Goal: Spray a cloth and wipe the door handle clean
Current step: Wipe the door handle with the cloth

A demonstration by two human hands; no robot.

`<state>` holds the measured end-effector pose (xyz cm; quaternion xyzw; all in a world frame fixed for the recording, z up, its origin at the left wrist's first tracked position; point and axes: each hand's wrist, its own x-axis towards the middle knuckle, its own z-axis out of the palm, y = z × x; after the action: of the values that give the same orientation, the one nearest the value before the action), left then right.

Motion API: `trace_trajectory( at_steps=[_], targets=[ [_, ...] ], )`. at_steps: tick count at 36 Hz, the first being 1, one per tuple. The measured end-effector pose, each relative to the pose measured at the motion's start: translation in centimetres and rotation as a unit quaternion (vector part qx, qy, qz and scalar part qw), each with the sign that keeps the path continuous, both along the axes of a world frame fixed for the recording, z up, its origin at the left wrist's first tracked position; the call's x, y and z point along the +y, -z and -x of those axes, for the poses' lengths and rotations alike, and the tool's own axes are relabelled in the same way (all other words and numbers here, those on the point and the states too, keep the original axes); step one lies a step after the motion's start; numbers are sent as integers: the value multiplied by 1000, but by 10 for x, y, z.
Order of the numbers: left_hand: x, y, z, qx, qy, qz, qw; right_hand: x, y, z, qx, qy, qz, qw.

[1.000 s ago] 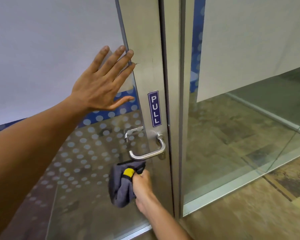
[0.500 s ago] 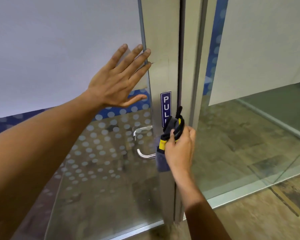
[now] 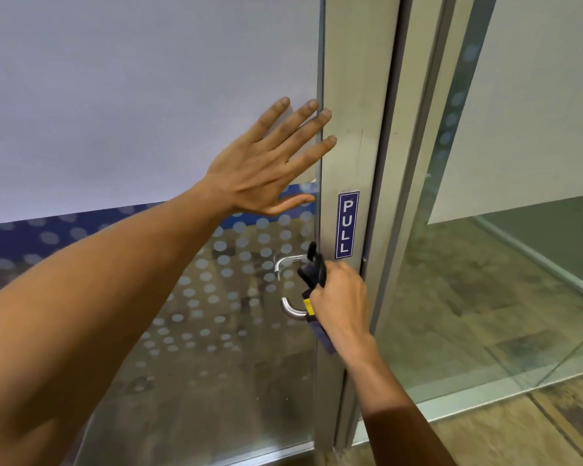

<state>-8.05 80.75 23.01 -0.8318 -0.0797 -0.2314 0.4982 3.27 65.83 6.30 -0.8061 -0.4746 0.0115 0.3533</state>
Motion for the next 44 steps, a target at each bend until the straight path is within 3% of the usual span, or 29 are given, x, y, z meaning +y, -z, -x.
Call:
trace_trajectory(
  at_steps=[6, 15, 22, 33, 36, 38, 41, 44],
  targets=[
    [-3, -1, 1, 0, 4, 1, 1000, 1, -6, -13, -23, 87, 22, 996],
    [-5, -2, 1, 0, 0, 8, 1000, 3, -4, -3, -126, -35, 59, 990],
    [-4, -2, 1, 0, -2, 13, 1000, -5, 6, 4, -168, -25, 57, 984],
    [-4, -2, 1, -3, 1, 9, 1000, -7, 7, 1, -132, -28, 73, 988],
    [-4, -2, 1, -4, 1, 10, 1000, -10, 5, -5, -96, -16, 14, 995],
    [-5, -2, 1, -4, 1, 9, 1000, -13, 2, -11, -59, 9, -90, 994],
    [-5, -1, 1, -3, -1, 6, 1000, -11, -7, -21, -42, 57, -241, 968],
    [-5, -2, 1, -3, -3, 7, 1000, 2, -16, -30, -67, 85, -299, 948]
  ],
)
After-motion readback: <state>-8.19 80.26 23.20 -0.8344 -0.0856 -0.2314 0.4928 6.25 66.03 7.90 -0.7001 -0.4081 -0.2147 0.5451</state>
